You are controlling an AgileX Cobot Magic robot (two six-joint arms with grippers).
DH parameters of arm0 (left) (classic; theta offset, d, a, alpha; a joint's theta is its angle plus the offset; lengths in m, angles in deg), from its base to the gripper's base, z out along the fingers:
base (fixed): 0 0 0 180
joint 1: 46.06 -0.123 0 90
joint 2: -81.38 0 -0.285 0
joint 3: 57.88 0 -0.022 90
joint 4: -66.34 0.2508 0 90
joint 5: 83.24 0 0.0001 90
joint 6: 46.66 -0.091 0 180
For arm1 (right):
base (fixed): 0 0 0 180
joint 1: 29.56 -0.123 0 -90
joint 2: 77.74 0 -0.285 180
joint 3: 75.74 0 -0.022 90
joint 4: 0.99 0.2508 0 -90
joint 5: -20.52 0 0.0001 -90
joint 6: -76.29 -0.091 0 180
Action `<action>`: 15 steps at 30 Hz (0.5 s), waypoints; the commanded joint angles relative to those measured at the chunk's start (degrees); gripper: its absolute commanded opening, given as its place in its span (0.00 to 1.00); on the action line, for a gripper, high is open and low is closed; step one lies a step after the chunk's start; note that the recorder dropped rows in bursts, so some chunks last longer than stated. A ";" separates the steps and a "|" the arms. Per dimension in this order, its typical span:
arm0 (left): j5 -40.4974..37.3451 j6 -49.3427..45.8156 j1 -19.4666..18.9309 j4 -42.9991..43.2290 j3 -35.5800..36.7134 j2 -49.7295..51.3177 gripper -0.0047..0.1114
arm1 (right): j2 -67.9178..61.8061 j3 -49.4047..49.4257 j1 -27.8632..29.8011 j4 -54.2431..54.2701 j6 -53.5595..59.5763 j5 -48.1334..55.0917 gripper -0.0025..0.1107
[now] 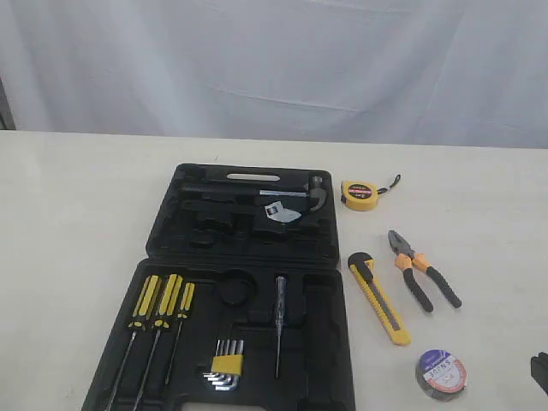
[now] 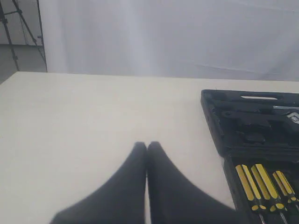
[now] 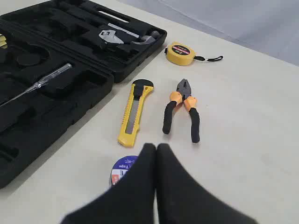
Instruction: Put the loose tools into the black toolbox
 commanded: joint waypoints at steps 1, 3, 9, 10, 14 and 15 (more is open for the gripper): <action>-0.02 0.04 0.12 -0.14 0.12 -0.16 0.04 | 0.31 0.04 0.35 -0.86 0.41 0.09 0.02; -0.02 0.04 0.12 -0.14 0.12 -0.16 0.04 | 0.31 0.04 0.35 -0.86 0.41 0.09 0.02; -0.02 0.04 0.12 -0.14 0.12 -0.16 0.04 | 0.31 0.04 0.35 -4.01 1.14 0.09 0.02; -0.02 0.04 0.12 -0.14 0.12 -0.16 0.04 | 0.31 0.04 0.35 -4.79 1.14 -0.39 0.02; -0.02 0.04 0.12 -0.14 0.12 -0.16 0.04 | 0.31 0.04 0.35 -2.31 1.04 -7.84 0.02; -0.02 0.04 0.12 -0.14 0.12 -0.16 0.04 | 0.31 0.04 0.35 -0.52 1.04 -10.10 0.02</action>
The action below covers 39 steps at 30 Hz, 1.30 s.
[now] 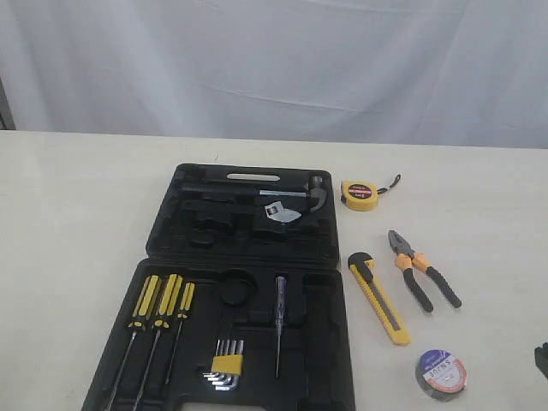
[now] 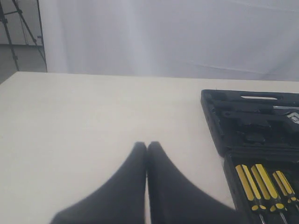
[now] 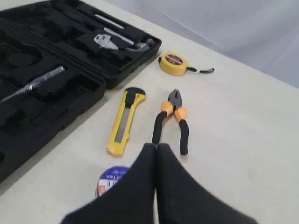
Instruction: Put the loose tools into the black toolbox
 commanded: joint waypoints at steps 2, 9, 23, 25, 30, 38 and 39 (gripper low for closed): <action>-0.02 0.04 0.12 -0.14 0.12 -0.16 0.04 | 0.31 0.04 0.35 7.74 0.38 -13.15 0.02; -0.02 0.04 0.12 -0.14 0.12 -0.16 0.04 | 0.31 0.04 0.35 10.08 0.22 -19.29 0.02; -0.02 0.04 0.12 -0.14 0.12 -0.16 0.04 | 0.31 0.04 0.35 21.64 -14.12 -30.33 0.02; -0.02 0.04 0.12 -0.14 0.12 -0.16 0.04 | 0.31 0.04 0.35 21.64 -15.85 -28.00 0.02; -0.02 0.04 0.12 -0.14 0.12 -0.16 0.04 | 0.31 -4.23 0.24 21.47 -20.09 -17.71 0.02; -0.02 0.04 0.12 -0.14 0.12 -0.16 0.04 | -13.21 -25.71 0.24 19.51 -16.60 17.23 0.02; -0.02 0.04 0.12 -0.14 0.12 -0.16 0.04 | -17.51 -29.92 0.24 19.22 -16.60 23.68 0.02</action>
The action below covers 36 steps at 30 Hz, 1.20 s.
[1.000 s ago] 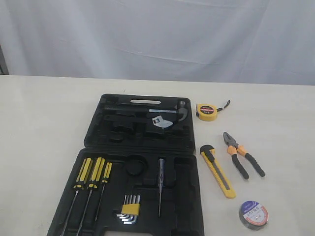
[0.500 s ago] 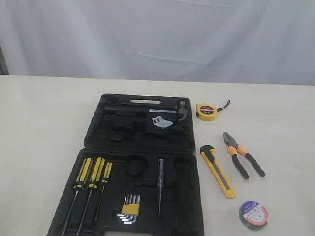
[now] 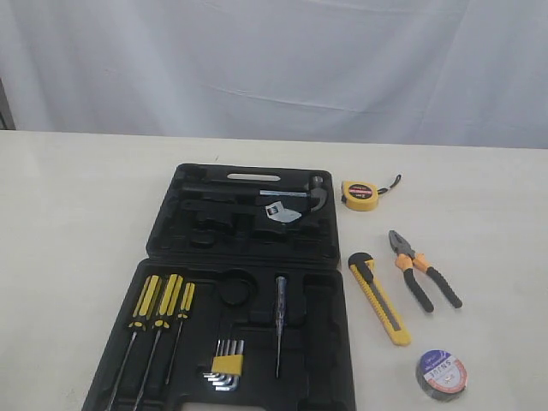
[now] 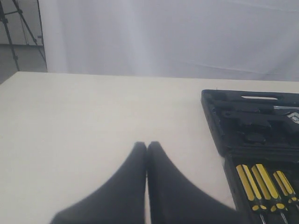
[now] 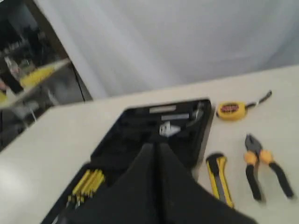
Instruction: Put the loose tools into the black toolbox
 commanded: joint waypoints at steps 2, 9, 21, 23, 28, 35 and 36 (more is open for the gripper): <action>-0.02 0.04 0.12 -0.14 0.12 -0.16 0.04 | -19.62 -19.20 0.24 -2.69 1.62 32.56 0.02; -0.02 0.04 0.12 -0.14 0.12 -0.16 0.04 | -45.56 -39.58 0.54 -2.97 15.22 51.47 0.02; -0.02 0.04 0.12 -0.14 0.12 -0.16 0.04 | -63.52 -26.06 3.69 -7.77 9.37 34.88 0.02; -0.02 0.04 0.12 -0.14 0.12 -0.16 0.04 | -65.24 -24.19 3.69 -7.89 8.37 33.05 0.02; -0.02 0.04 0.12 -0.14 0.12 -0.16 0.04 | -66.14 -23.93 3.69 -9.09 8.37 32.26 0.10; -0.02 0.04 0.12 -0.14 0.12 -0.16 0.04 | -66.14 -23.93 3.69 -8.93 8.37 32.27 0.84; -0.02 0.04 0.12 -0.14 0.12 -0.16 0.04 | -66.14 -23.93 3.69 -8.93 7.53 31.11 0.84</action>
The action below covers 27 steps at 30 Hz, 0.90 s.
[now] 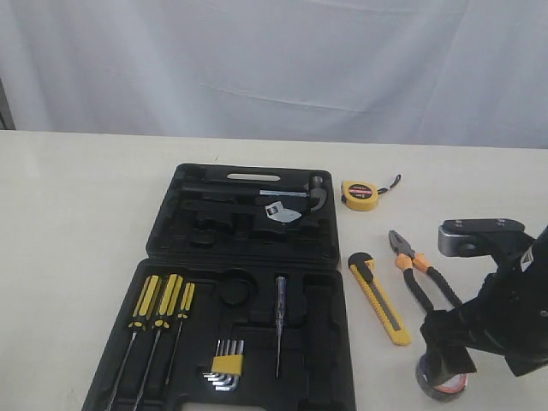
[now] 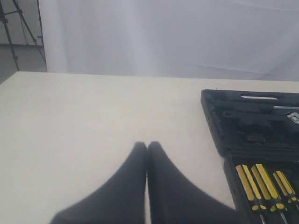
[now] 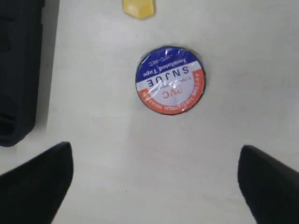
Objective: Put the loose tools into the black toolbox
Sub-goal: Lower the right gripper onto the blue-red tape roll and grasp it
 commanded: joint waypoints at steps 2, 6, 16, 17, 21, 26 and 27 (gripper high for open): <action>-0.02 0.04 0.12 -0.14 0.12 -0.16 0.04 | 0.05 0.04 0.34 -0.80 -2.96 -4.47 0.84; -0.02 0.04 0.12 -0.14 0.12 -0.16 0.04 | -0.68 0.04 0.34 -1.08 -3.77 -7.36 0.84; -0.02 0.04 0.12 -0.14 0.12 -0.16 0.04 | -10.63 0.04 0.34 -3.64 -4.82 -11.74 0.84; -0.02 0.04 0.12 -0.14 0.12 -0.16 0.04 | -11.55 0.04 0.34 -3.69 -4.82 -11.86 0.84; -0.02 0.04 0.12 -0.14 0.12 -0.16 0.04 | -14.06 0.04 0.34 -3.69 -4.82 -13.23 0.84; -0.02 0.04 0.12 -0.14 0.12 -0.16 0.04 | -15.74 0.04 0.34 -3.69 -4.82 -14.61 0.84; -0.02 0.04 0.12 -0.14 0.12 -0.16 0.04 | -16.06 0.04 0.34 -3.69 -4.82 -14.82 0.84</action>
